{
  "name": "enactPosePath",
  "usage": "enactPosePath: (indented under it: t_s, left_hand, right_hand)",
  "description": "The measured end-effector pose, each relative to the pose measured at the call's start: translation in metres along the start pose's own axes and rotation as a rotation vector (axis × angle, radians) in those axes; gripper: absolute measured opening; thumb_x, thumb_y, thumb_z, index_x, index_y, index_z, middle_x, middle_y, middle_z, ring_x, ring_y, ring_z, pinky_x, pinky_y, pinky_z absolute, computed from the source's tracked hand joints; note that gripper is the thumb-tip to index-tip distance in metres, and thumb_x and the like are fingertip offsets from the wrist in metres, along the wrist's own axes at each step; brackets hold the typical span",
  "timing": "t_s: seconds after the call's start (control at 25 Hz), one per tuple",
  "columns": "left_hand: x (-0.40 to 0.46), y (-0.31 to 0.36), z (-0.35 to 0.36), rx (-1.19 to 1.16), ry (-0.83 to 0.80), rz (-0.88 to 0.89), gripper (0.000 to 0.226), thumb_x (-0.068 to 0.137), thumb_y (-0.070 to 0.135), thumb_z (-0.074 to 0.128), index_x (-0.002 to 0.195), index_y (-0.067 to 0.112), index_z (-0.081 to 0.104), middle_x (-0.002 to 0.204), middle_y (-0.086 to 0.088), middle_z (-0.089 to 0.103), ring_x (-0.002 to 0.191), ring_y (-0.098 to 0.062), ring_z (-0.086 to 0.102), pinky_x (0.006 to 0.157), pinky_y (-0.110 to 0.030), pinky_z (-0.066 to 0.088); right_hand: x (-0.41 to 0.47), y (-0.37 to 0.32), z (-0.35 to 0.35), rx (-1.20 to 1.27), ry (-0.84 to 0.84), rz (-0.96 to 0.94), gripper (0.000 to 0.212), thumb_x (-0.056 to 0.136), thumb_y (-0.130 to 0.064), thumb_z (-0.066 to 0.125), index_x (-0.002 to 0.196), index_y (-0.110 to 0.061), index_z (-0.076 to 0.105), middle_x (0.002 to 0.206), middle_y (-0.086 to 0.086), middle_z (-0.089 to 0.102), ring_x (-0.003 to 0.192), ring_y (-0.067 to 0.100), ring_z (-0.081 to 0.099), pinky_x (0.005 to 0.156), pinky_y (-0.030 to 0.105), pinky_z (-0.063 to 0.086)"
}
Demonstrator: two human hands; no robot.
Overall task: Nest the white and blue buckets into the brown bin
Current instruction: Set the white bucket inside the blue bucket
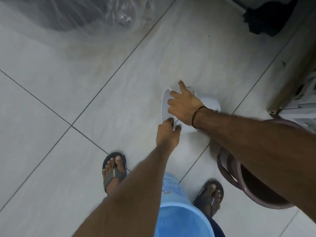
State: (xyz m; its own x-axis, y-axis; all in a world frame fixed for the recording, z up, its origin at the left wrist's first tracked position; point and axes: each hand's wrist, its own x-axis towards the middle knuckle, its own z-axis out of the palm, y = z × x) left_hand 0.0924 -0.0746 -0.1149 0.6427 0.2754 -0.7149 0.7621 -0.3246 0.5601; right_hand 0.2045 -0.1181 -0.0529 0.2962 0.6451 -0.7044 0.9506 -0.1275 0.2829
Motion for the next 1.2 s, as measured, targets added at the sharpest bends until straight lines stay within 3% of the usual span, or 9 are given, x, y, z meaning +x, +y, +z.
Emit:
enactPosePath:
  t_s: [0.12,0.2,0.32,0.48,0.64,0.76,0.88,1.04,1.2]
  left_hand:
    - [-0.019,-0.002,-0.029,0.271,0.103,0.249,0.014,0.093,0.025,0.060,0.101,0.014,0.063,0.093,-0.012,0.074,0.083,-0.034,0.068,0.072,-0.041,0.059]
    - [-0.034,0.002,-0.055,0.400,0.167,0.389,0.016,0.085,0.017,0.067,0.101,0.016,0.070,0.090,-0.009,0.076,0.080,-0.034,0.069,0.069,-0.039,0.060]
    - [-0.047,0.000,-0.071,0.734,0.056,0.576,0.019,0.076,0.009,0.070,0.090,0.021,0.075,0.081,-0.002,0.077,0.072,-0.027,0.069,0.068,-0.031,0.056]
    - [-0.053,-0.030,-0.055,1.066,-0.122,0.599,0.022,0.080,0.003,0.060,0.090,0.021,0.070,0.082,-0.001,0.075,0.074,-0.023,0.068,0.075,-0.031,0.048]
    - [-0.058,-0.062,-0.042,1.136,-0.126,0.628,0.026,0.085,0.007,0.059,0.108,0.017,0.064,0.104,-0.003,0.070,0.101,-0.026,0.061,0.094,-0.038,0.044]
    - [-0.064,-0.074,-0.044,1.182,-0.042,0.639,0.029,0.092,0.016,0.056,0.119,0.008,0.059,0.117,-0.010,0.066,0.117,-0.031,0.054,0.107,-0.045,0.038]
    - [-0.067,-0.069,-0.052,1.275,-0.064,0.689,0.016,0.094,0.015,0.053,0.106,0.010,0.062,0.100,-0.009,0.072,0.098,-0.030,0.063,0.099,-0.041,0.044]
    - [-0.105,-0.023,-0.080,1.321,-0.049,0.692,0.005,0.089,0.012,0.060,0.091,0.014,0.064,0.080,-0.004,0.072,0.082,-0.025,0.067,0.095,-0.037,0.048]
    - [-0.235,0.043,-0.125,1.303,0.003,0.649,0.032,0.085,0.009,0.030,0.091,0.012,0.062,0.079,-0.007,0.070,0.081,-0.029,0.063,0.093,-0.040,0.046]
  right_hand:
    - [-0.017,0.008,-0.005,0.130,0.111,0.044,0.022,0.098,-0.024,0.058,0.119,-0.025,0.067,0.124,-0.001,0.065,0.133,0.031,0.039,0.113,0.067,0.021]
    - [-0.037,0.002,-0.003,0.258,0.183,0.081,0.025,0.094,-0.024,0.061,0.119,-0.026,0.066,0.121,0.002,0.065,0.125,0.032,0.044,0.112,0.062,0.025]
    - [-0.062,-0.034,0.017,0.458,0.182,0.141,0.033,0.089,-0.018,0.062,0.121,-0.021,0.060,0.119,0.009,0.062,0.116,0.033,0.049,0.105,0.054,0.034]
    - [-0.060,-0.093,0.045,0.587,0.092,0.174,0.045,0.078,-0.016,0.073,0.120,-0.020,0.059,0.112,0.009,0.062,0.107,0.031,0.055,0.095,0.049,0.042]
    - [-0.060,-0.121,0.064,0.603,0.162,0.181,0.052,0.069,-0.009,0.077,0.117,-0.015,0.059,0.103,0.011,0.066,0.097,0.032,0.059,0.096,0.049,0.043]
    - [-0.063,-0.123,0.072,0.535,0.192,0.133,0.033,0.080,-0.009,0.065,0.113,-0.014,0.064,0.100,0.011,0.069,0.099,0.033,0.060,0.110,0.054,0.033]
    - [-0.068,-0.111,0.069,0.541,0.105,0.092,0.026,0.088,-0.012,0.053,0.102,-0.021,0.073,0.096,0.004,0.073,0.096,0.029,0.064,0.109,0.042,0.035]
    - [-0.105,-0.076,0.027,0.664,0.079,0.167,0.022,0.087,-0.018,0.058,0.098,-0.026,0.075,0.092,0.002,0.073,0.091,0.027,0.064,0.083,0.030,0.044]
    - [-0.221,-0.051,-0.063,0.735,0.110,0.169,0.023,0.087,-0.019,0.061,0.100,-0.028,0.077,0.090,0.001,0.073,0.093,0.027,0.062,0.076,0.028,0.041]
